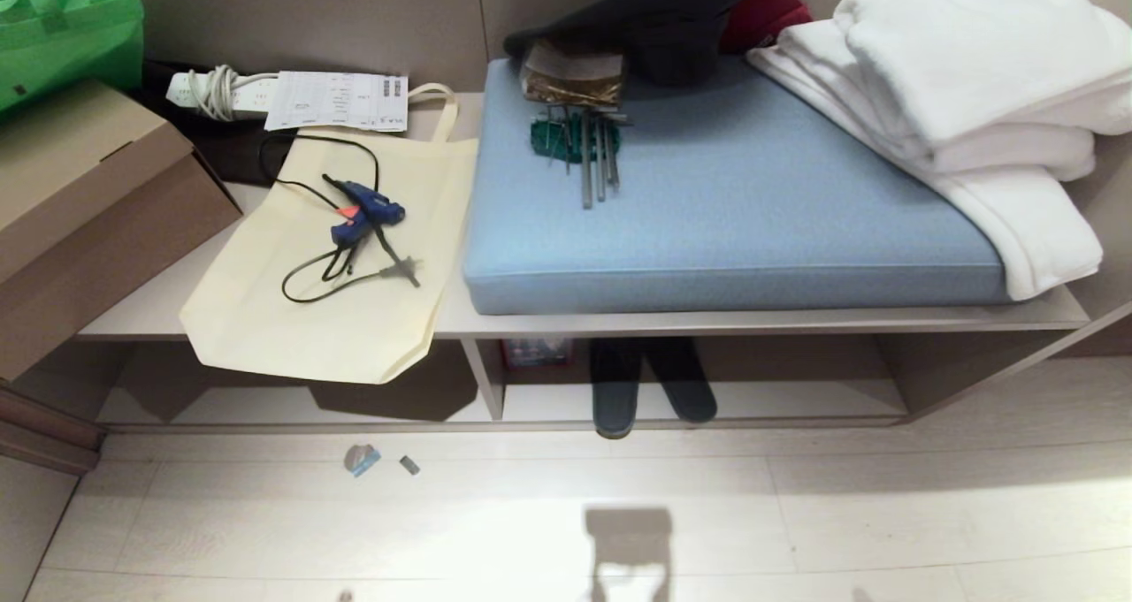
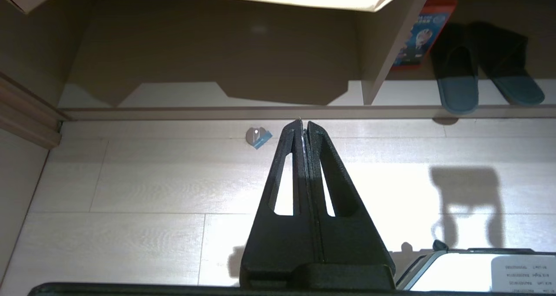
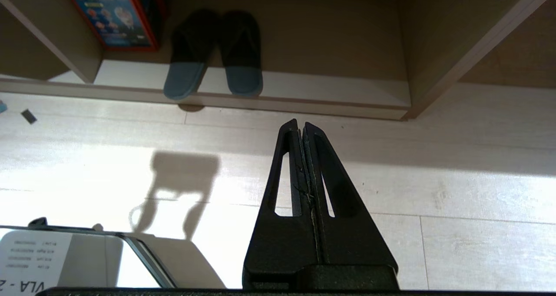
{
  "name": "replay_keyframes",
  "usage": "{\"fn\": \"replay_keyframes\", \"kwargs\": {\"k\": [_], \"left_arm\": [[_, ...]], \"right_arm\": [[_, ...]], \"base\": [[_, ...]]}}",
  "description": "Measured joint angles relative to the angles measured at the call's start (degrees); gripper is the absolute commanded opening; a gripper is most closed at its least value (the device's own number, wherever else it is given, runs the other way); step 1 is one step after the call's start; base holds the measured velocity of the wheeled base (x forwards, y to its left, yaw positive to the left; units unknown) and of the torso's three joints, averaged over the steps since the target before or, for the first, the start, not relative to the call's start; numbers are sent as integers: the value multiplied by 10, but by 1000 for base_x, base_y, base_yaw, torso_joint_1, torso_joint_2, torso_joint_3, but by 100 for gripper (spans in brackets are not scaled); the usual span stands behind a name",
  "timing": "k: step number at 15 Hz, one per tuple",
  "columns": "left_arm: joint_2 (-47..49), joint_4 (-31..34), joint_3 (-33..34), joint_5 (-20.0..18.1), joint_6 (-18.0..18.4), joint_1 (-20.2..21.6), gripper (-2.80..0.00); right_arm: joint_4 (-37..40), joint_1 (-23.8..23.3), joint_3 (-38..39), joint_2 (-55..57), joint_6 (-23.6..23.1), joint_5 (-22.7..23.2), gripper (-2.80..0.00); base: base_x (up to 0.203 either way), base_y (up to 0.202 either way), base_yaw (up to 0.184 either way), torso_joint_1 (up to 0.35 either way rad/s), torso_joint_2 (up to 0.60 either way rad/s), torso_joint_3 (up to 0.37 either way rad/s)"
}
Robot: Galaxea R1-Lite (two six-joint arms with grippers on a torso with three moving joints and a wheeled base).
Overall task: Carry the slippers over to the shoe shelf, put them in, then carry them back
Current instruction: Pick up the slippers in the shoe cabinet
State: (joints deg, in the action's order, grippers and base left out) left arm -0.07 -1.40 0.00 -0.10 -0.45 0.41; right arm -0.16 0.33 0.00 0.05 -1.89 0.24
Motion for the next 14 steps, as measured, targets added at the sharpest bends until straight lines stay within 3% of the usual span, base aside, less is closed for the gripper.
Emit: {"fn": "replay_keyframes", "kwargs": {"k": [14], "left_arm": [[0, 4, 0, 0, 1, 0, -280]], "right_arm": [[0, 0, 0, 0, -1, 0, -280]], "base": [[0, 0, 0, 3, 3, -197]]}}
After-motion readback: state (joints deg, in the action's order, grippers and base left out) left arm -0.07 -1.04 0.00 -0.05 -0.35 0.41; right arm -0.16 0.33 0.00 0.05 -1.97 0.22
